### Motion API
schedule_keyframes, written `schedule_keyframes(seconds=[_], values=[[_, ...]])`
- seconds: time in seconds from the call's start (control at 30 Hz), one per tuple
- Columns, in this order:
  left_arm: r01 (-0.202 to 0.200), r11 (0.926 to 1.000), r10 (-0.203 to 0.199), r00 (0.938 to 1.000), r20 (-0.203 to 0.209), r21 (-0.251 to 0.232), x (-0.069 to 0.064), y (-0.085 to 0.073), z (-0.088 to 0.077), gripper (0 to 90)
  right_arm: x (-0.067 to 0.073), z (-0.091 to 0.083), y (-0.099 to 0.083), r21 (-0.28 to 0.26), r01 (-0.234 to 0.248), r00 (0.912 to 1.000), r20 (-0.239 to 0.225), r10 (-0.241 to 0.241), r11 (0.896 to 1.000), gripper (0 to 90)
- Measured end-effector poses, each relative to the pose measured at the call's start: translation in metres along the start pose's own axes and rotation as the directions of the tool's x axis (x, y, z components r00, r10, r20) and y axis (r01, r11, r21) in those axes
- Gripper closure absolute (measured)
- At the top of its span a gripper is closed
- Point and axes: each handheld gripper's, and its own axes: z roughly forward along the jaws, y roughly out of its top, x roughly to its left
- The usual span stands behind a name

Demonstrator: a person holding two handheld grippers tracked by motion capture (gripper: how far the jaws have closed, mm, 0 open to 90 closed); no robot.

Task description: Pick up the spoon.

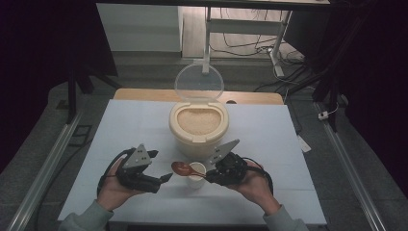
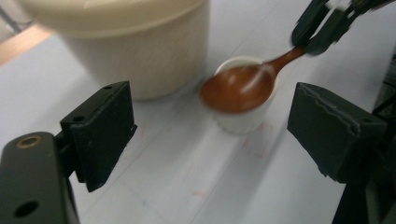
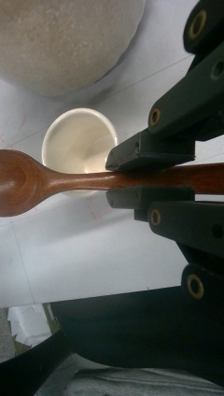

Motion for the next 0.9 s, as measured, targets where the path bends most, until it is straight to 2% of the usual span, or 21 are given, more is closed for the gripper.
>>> schedule_keyframes(seconds=[0.13, 0.3, 0.43, 0.53, 0.73, 0.77, 0.9], values=[[-0.052, 0.9986, 0.052, 0.9977, 0.043, 0.002, -0.007, 0.016, 0.005, 15.9, 0.001, 0.001, 0.001, -0.004, 0.009, 1.0000, 0.000, -0.009, 1.000, 80.2], [-0.128, 0.9905, 0.121, 0.9863, 0.112, 0.051, -0.016, 0.028, 0.020, 21.3, 0.003, 0.001, 0.002, -0.011, 0.019, 0.9998, -0.003, -0.020, 1.000, 80.2], [-0.206, 0.9717, 0.185, 0.9688, 0.164, 0.117, -0.024, 0.035, 0.037, 24.3, 0.006, 0.001, 0.005, -0.020, 0.034, 0.9994, -0.012, -0.034, 0.999, 80.2], [-0.246, 0.9588, 0.216, 0.9563, 0.197, 0.142, -0.027, 0.041, 0.045, 27.4, 0.008, 0.001, 0.006, -0.019, 0.050, 0.9986, -0.014, -0.051, 0.999, 80.2], [-0.298, 0.9351, 0.246, 0.9358, 0.253, 0.193, -0.031, 0.046, 0.056, 35.3, 0.011, 0.001, 0.007, -0.023, 0.073, 0.9971, -0.022, -0.073, 0.997, 80.2], [-0.307, 0.9303, 0.250, 0.9315, 0.264, 0.201, -0.031, 0.046, 0.058, 39.1, 0.012, 0.001, 0.008, -0.019, 0.081, 0.9964, -0.023, -0.081, 0.997, 80.2], [-0.320, 0.9188, 0.251, 0.9262, 0.281, 0.232, -0.033, 0.047, 0.063, 45.9, 0.014, 0.002, 0.009, -0.018, 0.109, 0.9936, -0.024, -0.110, 0.994, 80.2]])
